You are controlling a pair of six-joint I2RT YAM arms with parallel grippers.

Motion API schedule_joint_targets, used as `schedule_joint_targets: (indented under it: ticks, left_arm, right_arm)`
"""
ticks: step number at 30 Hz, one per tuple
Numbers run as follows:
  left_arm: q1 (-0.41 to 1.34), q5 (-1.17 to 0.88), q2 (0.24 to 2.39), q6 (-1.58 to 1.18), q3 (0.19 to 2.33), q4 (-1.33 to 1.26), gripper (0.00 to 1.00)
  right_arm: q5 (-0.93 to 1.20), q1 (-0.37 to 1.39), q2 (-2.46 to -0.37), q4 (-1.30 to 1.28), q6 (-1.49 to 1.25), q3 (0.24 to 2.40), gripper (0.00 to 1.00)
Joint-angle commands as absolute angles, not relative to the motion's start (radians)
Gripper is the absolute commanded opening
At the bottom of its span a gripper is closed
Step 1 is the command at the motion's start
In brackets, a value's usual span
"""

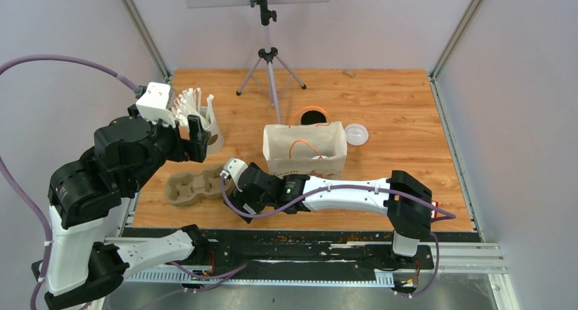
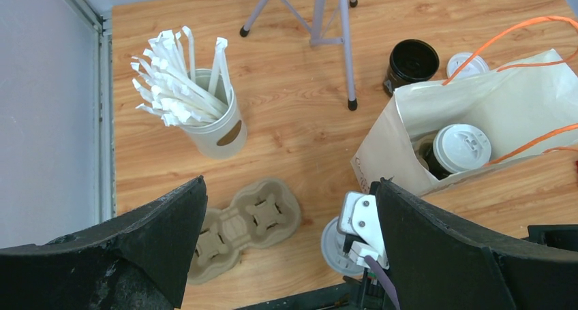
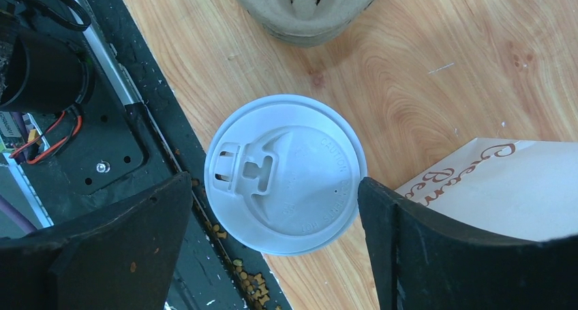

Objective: Pack the takeout coffee

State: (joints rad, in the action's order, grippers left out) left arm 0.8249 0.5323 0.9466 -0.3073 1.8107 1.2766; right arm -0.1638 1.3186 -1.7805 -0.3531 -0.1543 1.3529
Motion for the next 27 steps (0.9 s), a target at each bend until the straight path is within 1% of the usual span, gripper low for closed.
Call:
schedule_joint_targets:
  ticks: [1, 6, 12, 21, 27]
  left_arm:
    - [0.822, 0.538, 0.939, -0.306, 1.812, 1.274, 1.0]
    - [0.822, 0.539, 0.94, -0.306, 1.818, 1.273, 1.0]
    - [0.823, 0.538, 0.937, -0.31, 1.818, 1.275, 1.0]
    - [0.822, 0.538, 0.936, -0.312, 1.818, 1.278, 1.0]
    - [0.822, 0.538, 0.937, -0.31, 1.821, 1.276, 1.0]
  right_arm:
    - [-0.169, 1.317, -1.764, -0.313, -0.145, 1.344, 0.9]
    - [-0.18, 1.317, -1.769, -0.328, -0.144, 1.348, 0.9]
    - [-0.172, 1.317, -1.774, -0.325, -0.143, 1.347, 0.86]
    - [-0.207, 1.317, -1.75, -0.337, -0.134, 1.366, 0.94]
    - [-0.197, 1.317, -1.765, -0.345, -0.133, 1.362, 0.94]
